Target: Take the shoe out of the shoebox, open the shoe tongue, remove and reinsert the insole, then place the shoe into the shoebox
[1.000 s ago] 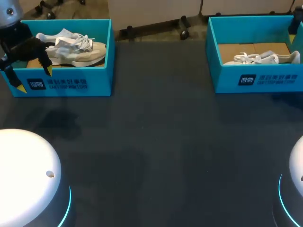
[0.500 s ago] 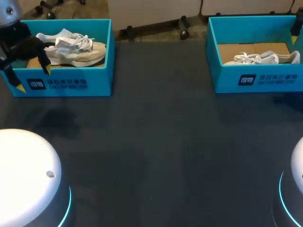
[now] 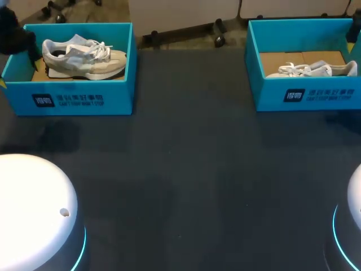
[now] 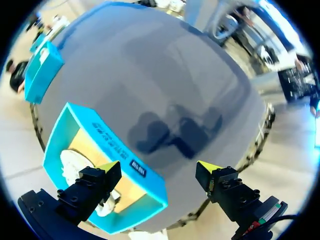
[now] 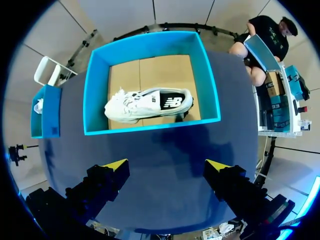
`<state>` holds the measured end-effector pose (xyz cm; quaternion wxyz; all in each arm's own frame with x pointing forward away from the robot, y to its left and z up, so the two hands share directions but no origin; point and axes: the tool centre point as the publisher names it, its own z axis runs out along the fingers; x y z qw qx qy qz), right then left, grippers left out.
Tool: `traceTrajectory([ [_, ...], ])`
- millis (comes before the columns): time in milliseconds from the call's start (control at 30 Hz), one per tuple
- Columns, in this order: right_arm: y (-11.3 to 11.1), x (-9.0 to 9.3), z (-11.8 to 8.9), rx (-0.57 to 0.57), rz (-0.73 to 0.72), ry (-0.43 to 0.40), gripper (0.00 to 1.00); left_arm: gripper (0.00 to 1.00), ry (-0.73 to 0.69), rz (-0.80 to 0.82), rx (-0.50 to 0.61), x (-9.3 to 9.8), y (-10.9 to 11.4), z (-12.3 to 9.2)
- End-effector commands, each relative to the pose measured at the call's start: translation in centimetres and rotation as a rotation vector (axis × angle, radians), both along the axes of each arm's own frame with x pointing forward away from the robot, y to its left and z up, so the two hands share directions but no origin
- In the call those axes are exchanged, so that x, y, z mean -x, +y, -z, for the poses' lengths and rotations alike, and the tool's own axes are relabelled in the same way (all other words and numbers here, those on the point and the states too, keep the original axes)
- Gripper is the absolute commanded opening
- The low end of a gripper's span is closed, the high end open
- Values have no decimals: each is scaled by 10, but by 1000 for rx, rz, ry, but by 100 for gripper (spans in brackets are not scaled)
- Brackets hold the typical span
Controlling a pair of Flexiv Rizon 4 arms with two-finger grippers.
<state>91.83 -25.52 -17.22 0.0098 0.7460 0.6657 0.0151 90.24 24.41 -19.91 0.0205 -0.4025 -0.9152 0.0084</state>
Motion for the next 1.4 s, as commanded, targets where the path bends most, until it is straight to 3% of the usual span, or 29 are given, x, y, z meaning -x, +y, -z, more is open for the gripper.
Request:
traceTrajectory([
  [33, 0, 0, 0, 2, 1, 0, 100, 100, 17, 93, 14, -36, 27, -1],
  [100, 0, 0, 0, 2, 1, 0, 100, 100, 8, 134, -6, -50, 36, -3],
  [200, 0, 0, 0, 2, 1, 0, 100, 100, 21, 220, -37, -86, 56, -8],
  [733, 0, 0, 0, 2, 1, 0, 100, 100, -12, 274, -31, -91, 57, -8],
  [867, 0, 0, 0, 2, 1, 0, 100, 100, -38, 355, -33, -125, 69, -3],
  [900, 0, 0, 0, 2, 1, 0, 100, 100, -68, 367, -106, -137, 70, 2],
  [1033, 0, 0, 0, 2, 1, 0, 100, 100, -61, 479, -88, -166, 74, 13],
  [1300, 0, 0, 0, 2, 1, 0, 100, 100, -43, 714, -12, -212, 67, 24],
  [1400, 0, 0, 0, 2, 1, 0, 100, 100, -43, 714, -12, -212, 67, 24],
])
